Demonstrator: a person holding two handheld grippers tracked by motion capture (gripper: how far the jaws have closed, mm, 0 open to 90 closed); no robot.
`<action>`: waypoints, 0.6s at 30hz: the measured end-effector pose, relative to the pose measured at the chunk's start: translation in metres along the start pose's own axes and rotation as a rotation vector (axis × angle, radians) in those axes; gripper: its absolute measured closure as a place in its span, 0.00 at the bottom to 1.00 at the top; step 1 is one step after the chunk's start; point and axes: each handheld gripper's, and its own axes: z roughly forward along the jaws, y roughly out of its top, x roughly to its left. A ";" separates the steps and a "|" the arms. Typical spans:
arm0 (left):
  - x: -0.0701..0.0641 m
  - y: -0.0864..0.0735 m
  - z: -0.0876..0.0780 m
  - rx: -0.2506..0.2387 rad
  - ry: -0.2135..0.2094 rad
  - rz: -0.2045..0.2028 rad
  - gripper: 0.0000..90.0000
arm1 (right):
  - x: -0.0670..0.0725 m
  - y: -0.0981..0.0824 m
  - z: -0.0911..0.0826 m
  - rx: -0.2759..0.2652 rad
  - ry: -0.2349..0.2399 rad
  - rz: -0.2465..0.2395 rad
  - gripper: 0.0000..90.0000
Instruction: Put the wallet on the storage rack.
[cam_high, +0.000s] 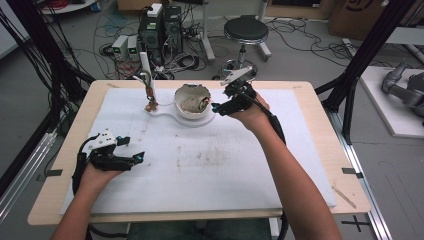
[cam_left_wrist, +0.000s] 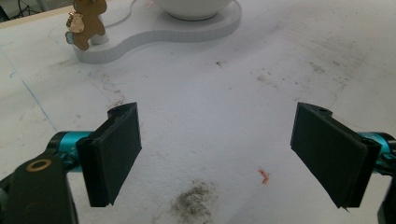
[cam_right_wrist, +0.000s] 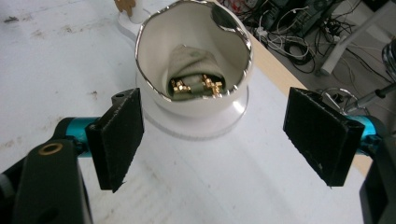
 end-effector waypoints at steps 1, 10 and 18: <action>0.000 0.000 0.000 -0.002 -0.001 0.002 0.18 | -0.002 -0.005 -0.004 -0.008 -0.004 0.007 0.23; -0.002 0.004 0.003 -0.010 0.006 0.010 0.18 | -0.011 -0.049 -0.031 -0.078 -0.030 0.079 0.23; -0.004 0.007 0.006 -0.031 -0.001 0.013 0.18 | -0.018 -0.085 -0.047 -0.132 -0.047 0.131 0.23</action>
